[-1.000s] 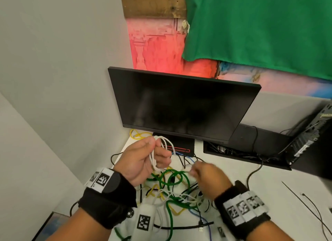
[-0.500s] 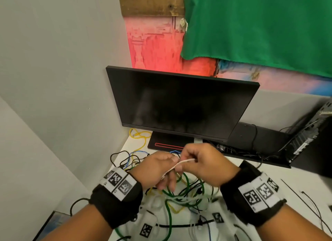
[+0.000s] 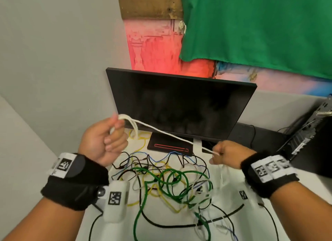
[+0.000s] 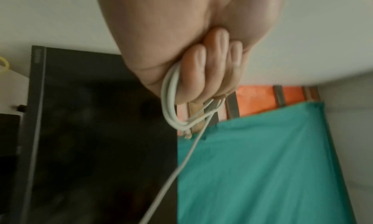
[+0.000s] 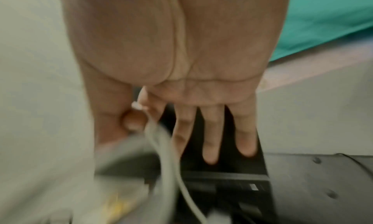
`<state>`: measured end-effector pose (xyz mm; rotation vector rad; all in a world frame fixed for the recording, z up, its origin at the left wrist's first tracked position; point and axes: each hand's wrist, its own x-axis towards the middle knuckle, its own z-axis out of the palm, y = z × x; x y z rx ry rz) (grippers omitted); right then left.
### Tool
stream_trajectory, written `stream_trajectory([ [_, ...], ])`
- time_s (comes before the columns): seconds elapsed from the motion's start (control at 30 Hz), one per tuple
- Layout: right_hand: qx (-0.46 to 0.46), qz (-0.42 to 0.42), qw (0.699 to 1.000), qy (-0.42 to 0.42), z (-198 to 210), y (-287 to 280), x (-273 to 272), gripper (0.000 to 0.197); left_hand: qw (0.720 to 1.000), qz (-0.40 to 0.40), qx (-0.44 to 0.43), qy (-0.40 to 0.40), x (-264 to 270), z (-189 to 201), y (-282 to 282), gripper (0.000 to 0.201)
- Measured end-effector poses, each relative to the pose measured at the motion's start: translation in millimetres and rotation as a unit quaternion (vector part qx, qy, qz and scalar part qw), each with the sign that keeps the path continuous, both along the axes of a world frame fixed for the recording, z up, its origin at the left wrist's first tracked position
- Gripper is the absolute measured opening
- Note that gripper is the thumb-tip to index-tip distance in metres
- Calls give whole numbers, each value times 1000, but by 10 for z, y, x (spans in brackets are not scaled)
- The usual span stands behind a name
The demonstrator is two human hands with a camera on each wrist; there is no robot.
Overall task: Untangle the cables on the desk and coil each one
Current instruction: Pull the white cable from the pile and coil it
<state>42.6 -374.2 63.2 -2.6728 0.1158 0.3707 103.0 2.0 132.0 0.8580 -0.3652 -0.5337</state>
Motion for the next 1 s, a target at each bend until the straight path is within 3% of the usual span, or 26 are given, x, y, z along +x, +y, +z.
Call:
stream_trajectory([
  [0.13, -136, -34, 988, 68, -474, 193, -128, 36, 1000, 24, 17, -2, 49, 41, 30, 35],
  [0.2, -153, -39, 982, 102, -531, 244, -159, 56, 998, 21, 53, 7, -14, -35, -86, 36],
  [0.27, -47, -62, 996, 51, -449, 343, -133, 80, 996, 21, 83, 8, -70, -126, -203, 34],
  [0.3, 32, -70, 997, 0, -359, 430, -116, 79, 996, 20, 90, 8, -86, -162, -250, 33],
  [0.37, 169, -49, 982, -74, -222, 603, -95, 54, 996, 18, 85, 21, -110, -200, -328, 33],
  [0.47, 272, -15, 958, -93, -185, 831, -109, 2, 997, 15, 49, 52, -105, -173, -364, 35],
  [0.53, 326, -39, 936, -128, -244, 829, -135, 11, 997, 20, 21, 71, -86, -137, -304, 36],
  [0.63, 372, -159, 882, -241, -284, 670, -129, 19, 996, 40, 23, 80, -96, -144, -212, 36],
  [0.7, 303, -220, 874, -309, -289, 645, -93, 18, 995, 50, 51, 70, -155, -187, -247, 34],
  [0.73, 245, -222, 891, -310, -264, 693, -67, 18, 995, 57, 56, 61, -190, -201, -290, 32],
  [0.8, 134, -167, 949, -233, -219, 865, -50, 17, 995, 75, 52, 38, -249, -222, -388, 31],
  [0.87, 33, -38, 988, -147, -219, 1073, -93, 22, 993, 91, 79, -4, -283, -235, -497, 31],
  [0.93, 9, 100, 988, -115, -189, 1274, -179, 27, 981, 99, 150, -67, -299, -254, -612, 33],
  [1.0, 62, 173, 975, -124, -88, 1396, -257, 29, 955, 99, 239, -144, -322, -300, -713, 30],
])
